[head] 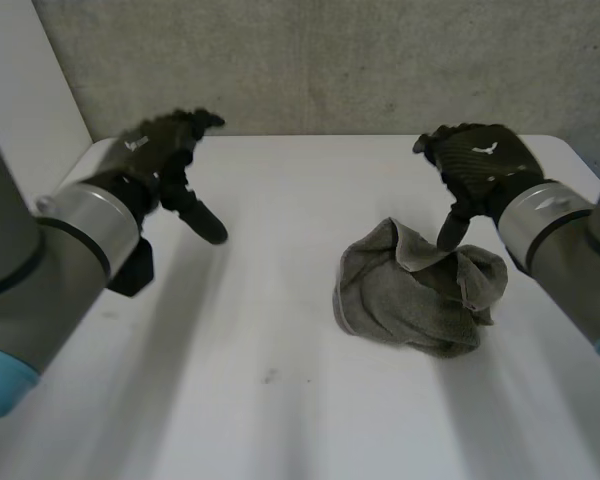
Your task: Fold the towel.
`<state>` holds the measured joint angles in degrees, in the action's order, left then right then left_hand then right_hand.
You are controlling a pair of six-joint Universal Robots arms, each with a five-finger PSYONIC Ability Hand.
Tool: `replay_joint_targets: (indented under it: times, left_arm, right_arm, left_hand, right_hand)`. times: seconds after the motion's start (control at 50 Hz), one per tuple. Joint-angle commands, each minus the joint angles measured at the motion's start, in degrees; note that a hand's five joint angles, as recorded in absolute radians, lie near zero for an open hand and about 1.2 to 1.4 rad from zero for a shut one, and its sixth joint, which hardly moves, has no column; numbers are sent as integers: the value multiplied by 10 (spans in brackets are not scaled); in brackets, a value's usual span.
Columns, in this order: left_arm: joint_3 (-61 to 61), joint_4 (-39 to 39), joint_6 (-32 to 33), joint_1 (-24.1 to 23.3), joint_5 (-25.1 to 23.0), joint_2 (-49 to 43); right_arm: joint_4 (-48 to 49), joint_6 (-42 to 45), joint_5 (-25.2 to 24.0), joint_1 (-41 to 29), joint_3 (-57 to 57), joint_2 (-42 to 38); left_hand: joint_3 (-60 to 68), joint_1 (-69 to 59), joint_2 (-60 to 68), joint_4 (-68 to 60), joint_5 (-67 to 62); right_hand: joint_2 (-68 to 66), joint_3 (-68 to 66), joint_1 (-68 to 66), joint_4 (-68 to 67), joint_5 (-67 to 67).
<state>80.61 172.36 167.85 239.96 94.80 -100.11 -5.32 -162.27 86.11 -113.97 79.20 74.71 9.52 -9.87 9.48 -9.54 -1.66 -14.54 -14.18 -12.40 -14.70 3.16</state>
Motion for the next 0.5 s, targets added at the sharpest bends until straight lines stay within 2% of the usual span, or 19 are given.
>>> replay_joint_targets:
  times: [0.02,0.1,0.26,0.32,0.38,0.5]
  left_arm:
    - [26,5,-119,-2,-8,-61]
    - [31,17,-158,-4,-21,-113]
    - [41,47,-173,-6,-25,-163]
    - [46,56,-177,-6,-25,-167]
    - [54,72,-183,-6,-25,-168]
    - [61,81,-184,-6,-25,-167]
  right_arm:
    - [-1,19,2,-41,-50,-74]
    - [-4,19,6,-73,-112,-137]
    - [-4,23,12,-98,-204,-236]
    - [-7,26,13,-101,-222,-256]
    - [-23,46,24,-102,-257,-291]
    - [-49,135,84,-103,-305,-343]
  left_hand:
    - [7,-3,7,-7,14]
    - [9,-5,9,-8,13]
    - [9,-5,9,-8,13]
    - [9,-5,9,-8,13]
    - [12,-8,12,-12,9]
    - [12,-8,12,-12,9]
  right_hand:
    - [45,42,24,47,-32]
    - [-2,-6,-24,-1,16]
    - [-135,-139,-157,-134,149]
    - [-145,-149,-167,-144,159]
    - [-174,-178,-196,-173,188]
    - [-206,-210,-228,-204,220]
